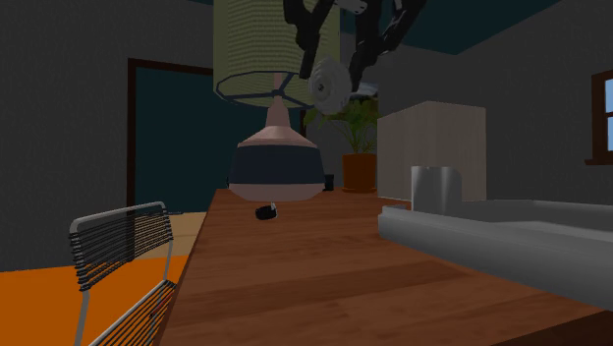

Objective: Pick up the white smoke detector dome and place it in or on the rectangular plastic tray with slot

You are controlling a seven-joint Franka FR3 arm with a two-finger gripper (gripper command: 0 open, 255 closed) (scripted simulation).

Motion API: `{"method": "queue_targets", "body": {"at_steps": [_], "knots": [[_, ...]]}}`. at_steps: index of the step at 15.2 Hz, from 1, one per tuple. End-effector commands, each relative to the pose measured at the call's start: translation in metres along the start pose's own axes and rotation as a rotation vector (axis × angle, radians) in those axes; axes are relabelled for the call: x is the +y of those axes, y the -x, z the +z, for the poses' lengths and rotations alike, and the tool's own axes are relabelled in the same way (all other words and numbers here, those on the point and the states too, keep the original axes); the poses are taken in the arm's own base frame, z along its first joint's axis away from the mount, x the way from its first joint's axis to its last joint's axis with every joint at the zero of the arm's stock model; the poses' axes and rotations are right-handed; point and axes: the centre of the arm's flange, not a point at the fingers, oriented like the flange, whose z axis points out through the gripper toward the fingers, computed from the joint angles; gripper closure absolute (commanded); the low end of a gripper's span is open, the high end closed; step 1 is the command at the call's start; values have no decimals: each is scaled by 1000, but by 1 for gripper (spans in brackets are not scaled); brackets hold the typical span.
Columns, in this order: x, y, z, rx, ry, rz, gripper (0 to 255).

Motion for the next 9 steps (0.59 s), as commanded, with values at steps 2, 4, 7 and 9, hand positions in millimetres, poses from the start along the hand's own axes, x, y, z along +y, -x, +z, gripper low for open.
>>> {"method": "queue_targets", "body": {"at_steps": [2,4,7,9], "knots": [[38,8,-11,0,2,-1,255],[62,14,-17,0,2,-1,255],[100,24,-27,0,2,-1,255],[124,30,-34,0,2,-1,255]]}}
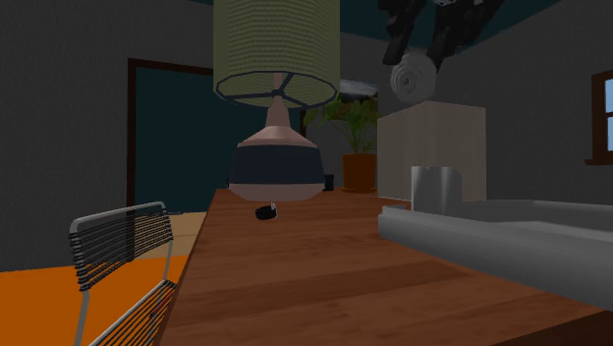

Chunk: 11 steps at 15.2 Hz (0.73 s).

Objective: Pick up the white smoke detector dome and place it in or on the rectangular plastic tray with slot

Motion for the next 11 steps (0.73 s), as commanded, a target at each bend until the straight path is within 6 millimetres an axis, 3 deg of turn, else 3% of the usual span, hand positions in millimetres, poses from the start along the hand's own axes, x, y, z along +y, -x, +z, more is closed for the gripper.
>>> {"method": "queue_targets", "body": {"at_steps": [1,5,11], "knots": [[42,33,-5,-65,41,110,255],[87,49,-20,-65,41,110,255],[93,60,9,-65,41,110,255]]}}
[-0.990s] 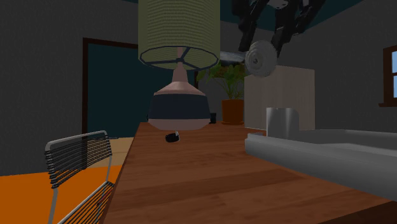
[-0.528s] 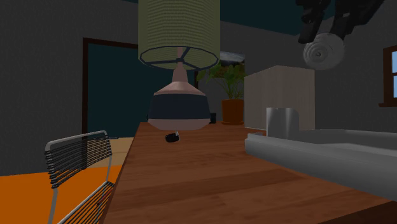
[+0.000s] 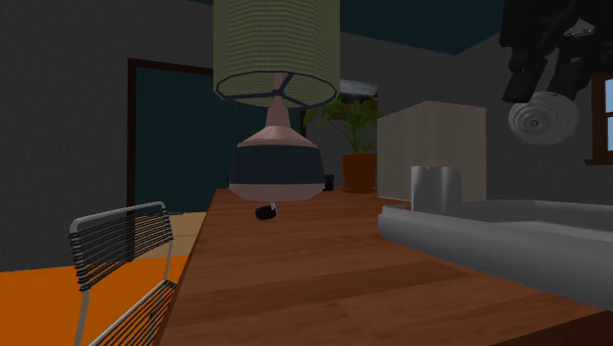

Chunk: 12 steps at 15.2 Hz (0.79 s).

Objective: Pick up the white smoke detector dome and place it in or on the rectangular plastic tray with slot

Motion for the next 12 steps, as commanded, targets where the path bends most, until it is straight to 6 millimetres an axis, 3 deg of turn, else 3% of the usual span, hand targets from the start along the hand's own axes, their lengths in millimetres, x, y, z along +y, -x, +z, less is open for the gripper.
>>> {"method": "queue_targets", "body": {"at_steps": [1,7,12], "knots": [[3,4,11,1,0,1,255],[9,13,40,1,0,1,255],[9,13,40,1,0,1,255]]}}
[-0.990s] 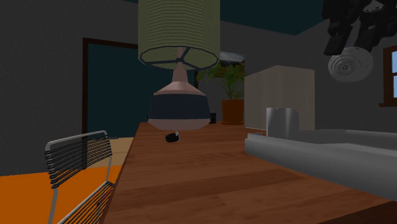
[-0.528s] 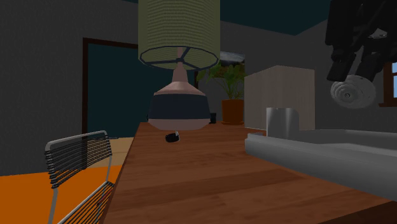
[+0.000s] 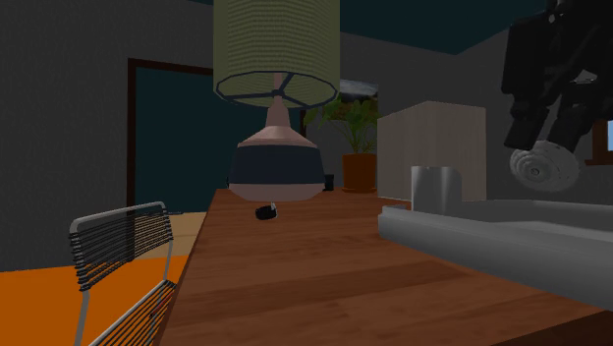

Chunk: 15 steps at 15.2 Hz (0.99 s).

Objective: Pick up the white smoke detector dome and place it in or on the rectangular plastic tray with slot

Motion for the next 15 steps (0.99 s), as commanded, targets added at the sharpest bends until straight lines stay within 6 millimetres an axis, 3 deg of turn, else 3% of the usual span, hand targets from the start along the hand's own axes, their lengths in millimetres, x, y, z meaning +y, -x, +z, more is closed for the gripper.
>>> {"method": "queue_targets", "body": {"at_steps": [1,2,3,8,12,15], "knots": [[0,0,0,0,0,0,255],[0,0,0,0,0,0,255],[0,0,0,0,0,0,0],[0,0,0,0,0,0,0],[0,0,-50,0,0,0,0],[0,0,-50,0,0,0,0]]}}
